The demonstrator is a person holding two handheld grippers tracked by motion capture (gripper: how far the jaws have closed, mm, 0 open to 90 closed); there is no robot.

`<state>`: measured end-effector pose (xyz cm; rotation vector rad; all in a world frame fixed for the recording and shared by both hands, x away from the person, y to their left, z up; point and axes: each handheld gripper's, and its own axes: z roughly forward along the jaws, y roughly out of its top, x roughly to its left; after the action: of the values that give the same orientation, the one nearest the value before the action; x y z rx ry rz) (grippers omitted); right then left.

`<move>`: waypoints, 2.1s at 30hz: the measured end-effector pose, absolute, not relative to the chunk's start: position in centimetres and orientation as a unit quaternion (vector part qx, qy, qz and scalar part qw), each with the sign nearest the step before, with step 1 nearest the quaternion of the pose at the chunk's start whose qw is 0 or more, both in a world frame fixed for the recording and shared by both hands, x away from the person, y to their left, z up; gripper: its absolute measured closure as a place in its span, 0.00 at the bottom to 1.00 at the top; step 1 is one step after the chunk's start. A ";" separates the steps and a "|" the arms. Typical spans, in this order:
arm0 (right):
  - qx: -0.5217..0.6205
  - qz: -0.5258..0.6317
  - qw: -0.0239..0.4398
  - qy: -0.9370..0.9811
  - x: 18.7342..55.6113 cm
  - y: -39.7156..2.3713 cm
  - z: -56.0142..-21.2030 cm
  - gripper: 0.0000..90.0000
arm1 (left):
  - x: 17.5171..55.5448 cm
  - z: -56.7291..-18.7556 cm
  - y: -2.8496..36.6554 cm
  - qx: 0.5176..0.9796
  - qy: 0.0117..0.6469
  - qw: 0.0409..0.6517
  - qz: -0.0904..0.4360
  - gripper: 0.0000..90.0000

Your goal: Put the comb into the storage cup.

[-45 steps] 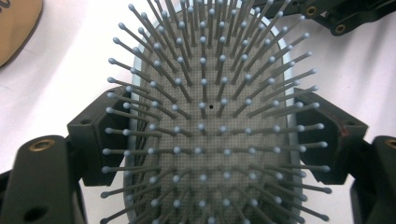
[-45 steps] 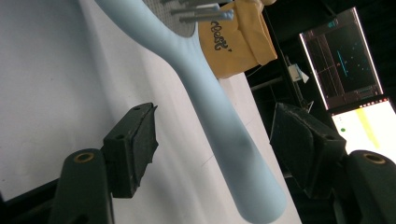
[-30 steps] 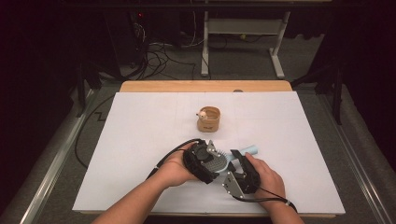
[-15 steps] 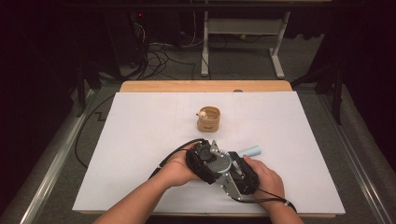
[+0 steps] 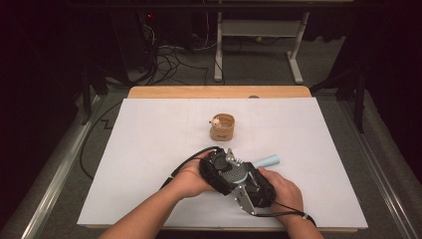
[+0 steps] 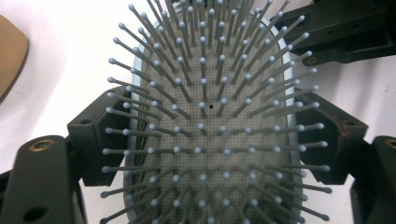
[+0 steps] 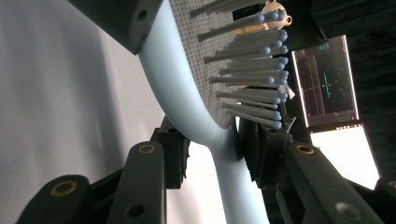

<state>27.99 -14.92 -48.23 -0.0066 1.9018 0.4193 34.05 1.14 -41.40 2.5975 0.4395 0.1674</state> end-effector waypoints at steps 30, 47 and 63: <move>-0.025 0.143 0.587 0.796 27.8 -14.7 -48.2 0.83 | 34.3 -40.9 1.7 0.946 0.167 0.275 0.050 0.22; -0.028 0.137 0.596 0.791 27.6 -14.5 -47.8 0.87 | 34.1 -40.3 2.1 0.940 0.166 0.291 0.062 0.19; -0.019 0.124 0.601 0.789 28.0 -15.2 -47.7 0.87 | 34.3 -39.8 4.2 0.935 0.188 0.295 0.062 0.03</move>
<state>27.99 -15.17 -47.65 -0.0442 1.8284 0.2868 34.33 4.20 -39.78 2.4872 0.5000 0.1655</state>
